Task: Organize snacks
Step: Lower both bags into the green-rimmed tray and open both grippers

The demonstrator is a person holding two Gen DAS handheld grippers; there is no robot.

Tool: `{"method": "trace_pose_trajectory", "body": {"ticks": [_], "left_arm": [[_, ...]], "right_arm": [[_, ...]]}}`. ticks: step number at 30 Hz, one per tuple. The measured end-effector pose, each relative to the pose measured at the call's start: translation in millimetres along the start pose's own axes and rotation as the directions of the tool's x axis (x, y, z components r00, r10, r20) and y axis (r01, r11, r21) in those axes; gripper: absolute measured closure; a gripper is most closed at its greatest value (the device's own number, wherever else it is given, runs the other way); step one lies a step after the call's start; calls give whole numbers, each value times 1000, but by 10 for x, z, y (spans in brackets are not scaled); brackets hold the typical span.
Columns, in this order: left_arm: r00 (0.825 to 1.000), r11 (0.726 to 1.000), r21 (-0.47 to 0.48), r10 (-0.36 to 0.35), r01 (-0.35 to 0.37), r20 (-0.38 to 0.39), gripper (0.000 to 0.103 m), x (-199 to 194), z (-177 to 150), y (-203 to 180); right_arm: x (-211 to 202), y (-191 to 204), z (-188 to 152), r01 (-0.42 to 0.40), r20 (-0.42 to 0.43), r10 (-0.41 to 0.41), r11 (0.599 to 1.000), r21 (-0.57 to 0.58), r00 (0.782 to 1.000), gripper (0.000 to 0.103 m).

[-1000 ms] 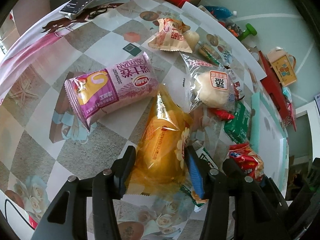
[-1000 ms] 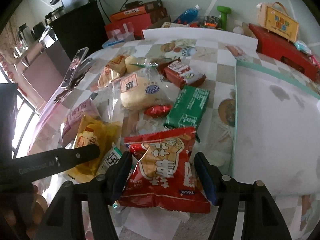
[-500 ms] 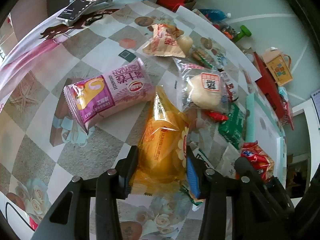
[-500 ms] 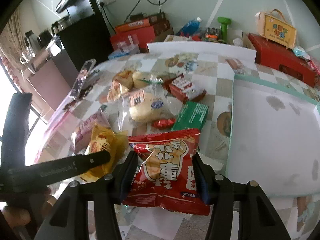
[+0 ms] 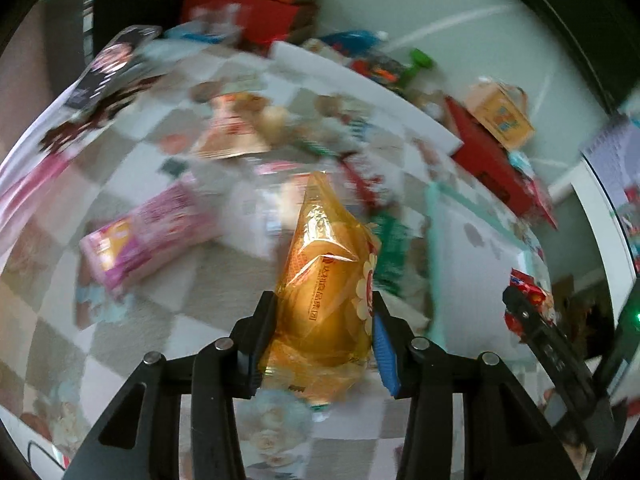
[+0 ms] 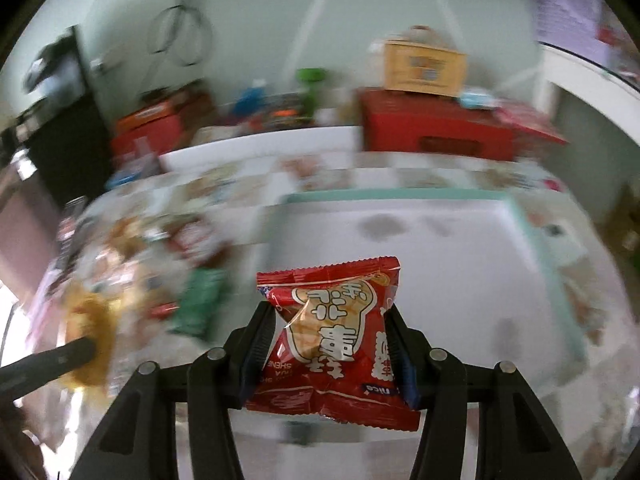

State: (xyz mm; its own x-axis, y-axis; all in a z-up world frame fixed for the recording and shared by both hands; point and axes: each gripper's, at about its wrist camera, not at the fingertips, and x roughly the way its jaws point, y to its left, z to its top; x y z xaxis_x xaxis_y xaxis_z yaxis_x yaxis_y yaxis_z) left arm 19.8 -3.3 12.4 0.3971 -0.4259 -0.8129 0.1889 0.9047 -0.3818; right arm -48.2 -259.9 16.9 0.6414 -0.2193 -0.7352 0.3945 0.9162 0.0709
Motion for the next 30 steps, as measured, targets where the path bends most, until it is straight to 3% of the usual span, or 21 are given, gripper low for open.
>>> {"method": "trace_pose_trajectory", "body": {"ticks": [6,14,21,24,27,30], "left_arm": [[998,987,149,-68,65,9,57,136,194,-652],[989,935,325,-141,145,-34,56,583,276,-1523],[989,904,401,-133,150,-71,56,922,153,-1889],[993,906,409,-98,114,-60,39,933,118,-1861],[992,917,378,-115,128,-56,31,872,142,-1742],[997,927,370,-74,63,16,15,749,162,-1598]], "right_arm": [[19,-597,53,183,-8,-183,980,81,983,46],[106,-1214,-24,261,-87,-248,940,218,965,46],[125,-1525,-92,283,-115,-260,912,299,959,44],[119,-1546,-95,292,-118,-268,906,306,956,40],[103,-1510,-75,280,-104,-261,914,295,960,36],[92,-1468,-61,254,-87,-239,922,293,967,17]]}}
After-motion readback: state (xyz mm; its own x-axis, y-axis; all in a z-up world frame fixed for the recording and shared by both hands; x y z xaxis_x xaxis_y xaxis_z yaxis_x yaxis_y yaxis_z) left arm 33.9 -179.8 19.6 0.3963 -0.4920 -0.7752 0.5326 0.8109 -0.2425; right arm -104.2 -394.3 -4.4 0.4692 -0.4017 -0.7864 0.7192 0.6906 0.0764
